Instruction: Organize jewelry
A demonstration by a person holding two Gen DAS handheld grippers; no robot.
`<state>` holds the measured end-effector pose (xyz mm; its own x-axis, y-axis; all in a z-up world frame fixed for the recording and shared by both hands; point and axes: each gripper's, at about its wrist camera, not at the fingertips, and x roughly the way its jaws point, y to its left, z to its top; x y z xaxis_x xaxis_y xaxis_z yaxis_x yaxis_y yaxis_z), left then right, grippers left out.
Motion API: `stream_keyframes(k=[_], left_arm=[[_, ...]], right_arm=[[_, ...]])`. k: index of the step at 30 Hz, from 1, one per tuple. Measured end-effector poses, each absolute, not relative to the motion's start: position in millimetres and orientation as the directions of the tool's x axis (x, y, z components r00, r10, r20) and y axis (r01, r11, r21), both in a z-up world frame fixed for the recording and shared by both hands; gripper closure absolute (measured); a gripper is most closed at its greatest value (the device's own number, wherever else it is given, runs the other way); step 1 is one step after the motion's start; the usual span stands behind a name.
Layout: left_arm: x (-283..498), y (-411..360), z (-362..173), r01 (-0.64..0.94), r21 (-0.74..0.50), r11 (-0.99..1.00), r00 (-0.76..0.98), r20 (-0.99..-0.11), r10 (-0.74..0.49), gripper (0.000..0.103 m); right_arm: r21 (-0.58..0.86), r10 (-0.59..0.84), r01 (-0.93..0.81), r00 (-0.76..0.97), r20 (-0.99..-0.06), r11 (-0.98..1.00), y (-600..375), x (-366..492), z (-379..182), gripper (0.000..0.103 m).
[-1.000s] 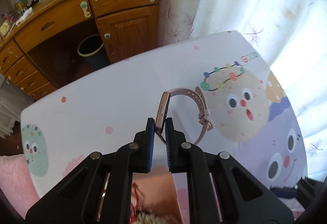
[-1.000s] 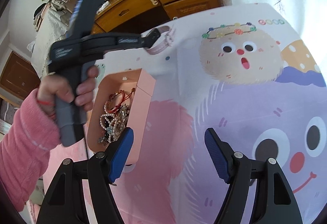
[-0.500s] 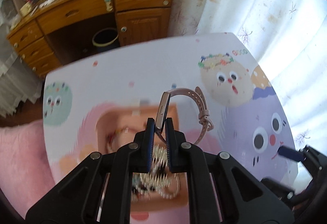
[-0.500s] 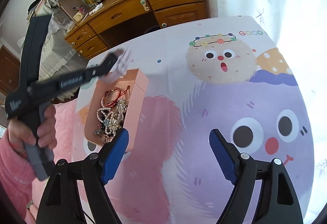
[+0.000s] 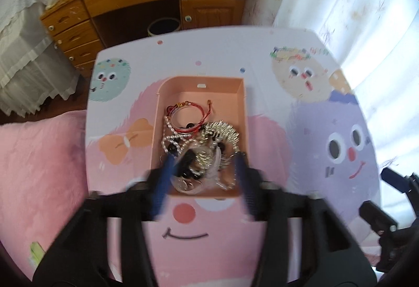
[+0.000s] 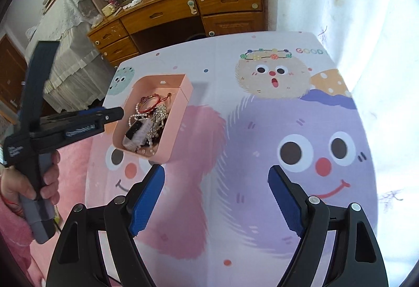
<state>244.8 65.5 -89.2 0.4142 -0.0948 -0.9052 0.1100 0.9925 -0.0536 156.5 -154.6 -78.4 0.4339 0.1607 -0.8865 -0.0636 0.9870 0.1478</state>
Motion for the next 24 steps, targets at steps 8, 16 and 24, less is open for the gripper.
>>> stream_keyframes(k=[8,16,24], left_arm=[[173.7,50.2,-46.4,-0.021,-0.097,0.995,0.462,-0.884,-0.076,0.041],[103.0,7.4,-73.1,-0.075,-0.109,0.991,0.334,-0.939,-0.078,0.041],[47.9,-18.2,-59.8,-0.1,-0.096,0.99,0.409,-0.911,-0.047,0.041]], right_arm=[[0.102,0.144,-0.115,0.464,-0.874,0.988,-185.1,102.2,-49.5,0.016],[0.011,0.073,-0.143,0.436,-0.897,0.99,-218.5,46.2,-64.2,0.008],[0.039,0.105,-0.175,0.386,-0.916,0.984,-240.5,12.4,-81.1,0.002]])
